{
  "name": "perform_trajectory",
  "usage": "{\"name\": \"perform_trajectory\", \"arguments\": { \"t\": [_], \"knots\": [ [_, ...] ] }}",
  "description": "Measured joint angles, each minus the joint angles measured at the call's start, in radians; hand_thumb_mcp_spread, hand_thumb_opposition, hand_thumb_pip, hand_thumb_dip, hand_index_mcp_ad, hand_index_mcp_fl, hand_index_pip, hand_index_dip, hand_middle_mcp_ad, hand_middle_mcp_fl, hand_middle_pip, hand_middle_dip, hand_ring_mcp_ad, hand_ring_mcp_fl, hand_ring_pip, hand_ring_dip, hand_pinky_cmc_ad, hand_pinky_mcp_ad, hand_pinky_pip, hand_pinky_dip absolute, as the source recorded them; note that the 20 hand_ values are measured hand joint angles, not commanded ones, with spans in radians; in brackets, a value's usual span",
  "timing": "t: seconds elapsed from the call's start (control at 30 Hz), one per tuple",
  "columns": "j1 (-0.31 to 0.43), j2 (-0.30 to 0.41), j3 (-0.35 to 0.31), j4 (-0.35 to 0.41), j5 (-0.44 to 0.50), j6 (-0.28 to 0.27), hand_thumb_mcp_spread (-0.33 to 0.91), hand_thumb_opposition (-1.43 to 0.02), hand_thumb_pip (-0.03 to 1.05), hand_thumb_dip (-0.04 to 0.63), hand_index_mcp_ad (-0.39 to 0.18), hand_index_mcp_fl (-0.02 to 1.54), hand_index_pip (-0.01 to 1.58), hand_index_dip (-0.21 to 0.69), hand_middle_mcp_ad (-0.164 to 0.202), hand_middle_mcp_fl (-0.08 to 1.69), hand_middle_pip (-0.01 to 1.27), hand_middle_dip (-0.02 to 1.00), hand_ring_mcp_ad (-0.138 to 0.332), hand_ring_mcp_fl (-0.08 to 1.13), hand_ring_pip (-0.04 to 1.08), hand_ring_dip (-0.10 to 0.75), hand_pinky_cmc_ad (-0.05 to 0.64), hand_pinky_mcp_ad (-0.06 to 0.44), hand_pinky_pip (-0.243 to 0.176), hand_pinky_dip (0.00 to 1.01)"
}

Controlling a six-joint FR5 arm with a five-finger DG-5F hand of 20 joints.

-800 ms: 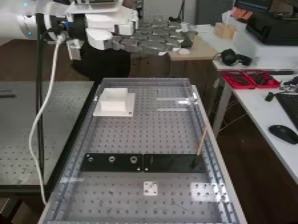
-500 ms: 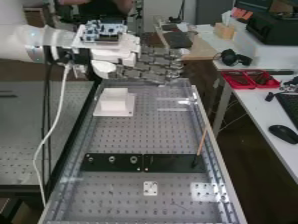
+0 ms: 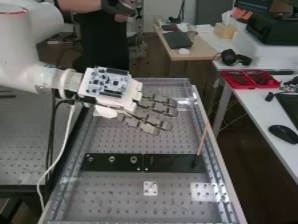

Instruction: Grab the drill bit and place it in the clear container

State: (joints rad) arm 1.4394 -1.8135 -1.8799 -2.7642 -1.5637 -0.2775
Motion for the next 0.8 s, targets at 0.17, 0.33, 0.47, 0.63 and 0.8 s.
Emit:
{"name": "perform_trajectory", "arguments": {
  "t": [0.17,0.33,0.47,0.63,0.8],
  "knots": [
    [-0.01,-0.03,-0.015,0.043,0.009,0.035,0.27,-0.68,0.48,0.023,0.052,0.17,0.08,0.223,0.091,0.01,0.14,0.03,0.192,0.01,0.08,0.0,0.164,0.134,-0.093,0.27],
    [-0.021,-0.065,-0.017,0.069,0.017,0.044,0.29,-0.72,0.58,0.091,0.051,0.23,0.09,0.248,0.091,0.01,0.14,0.04,0.192,0.01,0.08,0.0,0.175,0.138,-0.094,0.28],
    [-0.031,-0.095,-0.012,0.092,0.02,0.053,0.32,-0.74,0.63,0.164,0.051,0.24,0.25,0.26,0.091,0.01,0.14,0.07,0.194,0.01,0.08,0.0,0.178,0.133,-0.096,0.28],
    [-0.042,-0.125,-0.003,0.124,0.016,0.064,0.36,-0.77,0.66,0.211,0.035,0.24,0.57,0.265,0.089,0.01,0.14,0.08,0.194,0.01,0.08,0.0,0.19,0.136,-0.093,0.27],
    [-0.057,-0.16,0.009,0.175,0.004,0.085,0.41,-0.8,0.67,0.222,0.016,0.17,0.93,0.265,0.089,0.01,0.14,0.1,0.194,0.01,0.08,0.0,0.19,0.133,-0.093,0.21]
  ]
}}
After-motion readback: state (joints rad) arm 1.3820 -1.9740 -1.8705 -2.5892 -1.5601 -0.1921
